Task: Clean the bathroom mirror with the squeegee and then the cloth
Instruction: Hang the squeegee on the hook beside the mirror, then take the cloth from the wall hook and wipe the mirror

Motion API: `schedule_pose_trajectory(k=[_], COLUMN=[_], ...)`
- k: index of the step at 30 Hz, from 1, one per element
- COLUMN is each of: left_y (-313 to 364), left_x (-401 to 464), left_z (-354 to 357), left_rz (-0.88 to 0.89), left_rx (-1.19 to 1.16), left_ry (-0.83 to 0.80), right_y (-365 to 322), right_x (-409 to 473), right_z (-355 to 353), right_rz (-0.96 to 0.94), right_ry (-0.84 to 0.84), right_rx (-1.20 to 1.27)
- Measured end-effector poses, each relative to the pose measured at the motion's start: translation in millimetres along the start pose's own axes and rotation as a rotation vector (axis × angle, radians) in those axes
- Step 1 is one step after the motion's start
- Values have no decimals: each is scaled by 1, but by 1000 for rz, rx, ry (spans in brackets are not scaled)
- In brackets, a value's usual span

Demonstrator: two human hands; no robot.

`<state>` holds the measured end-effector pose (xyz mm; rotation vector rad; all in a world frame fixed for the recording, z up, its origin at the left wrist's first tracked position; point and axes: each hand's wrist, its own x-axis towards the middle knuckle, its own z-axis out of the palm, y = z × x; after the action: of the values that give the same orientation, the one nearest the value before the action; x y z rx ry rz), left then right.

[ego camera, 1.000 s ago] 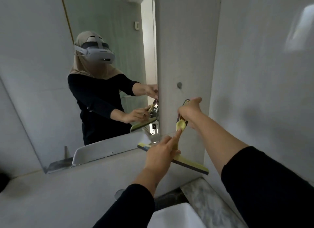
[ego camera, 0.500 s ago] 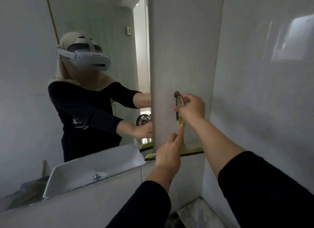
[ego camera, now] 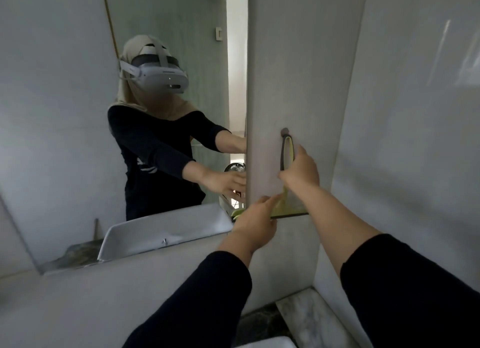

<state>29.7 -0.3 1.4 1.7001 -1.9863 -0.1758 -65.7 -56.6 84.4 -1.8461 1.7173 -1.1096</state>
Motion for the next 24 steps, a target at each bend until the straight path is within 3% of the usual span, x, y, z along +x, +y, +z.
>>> schedule_pose_trajectory(k=[6, 14, 20, 24], left_y=[-39, -96, -135, -156], left_x=[-65, -191, -288, -323], left_z=[-48, -136, -194, -221], left_rz=[-219, -523, -758, -824], left_rx=[59, 136, 179, 188], left_ry=[-47, 118, 324, 465], right_y=[-17, -103, -168, -201], right_x=[-68, -170, -239, -270], right_z=[30, 88, 123, 144], right_rz=[81, -323, -522, -624], right_ry=[-117, -623, -782, -856], right_rx=[-131, -142, -24, 83])
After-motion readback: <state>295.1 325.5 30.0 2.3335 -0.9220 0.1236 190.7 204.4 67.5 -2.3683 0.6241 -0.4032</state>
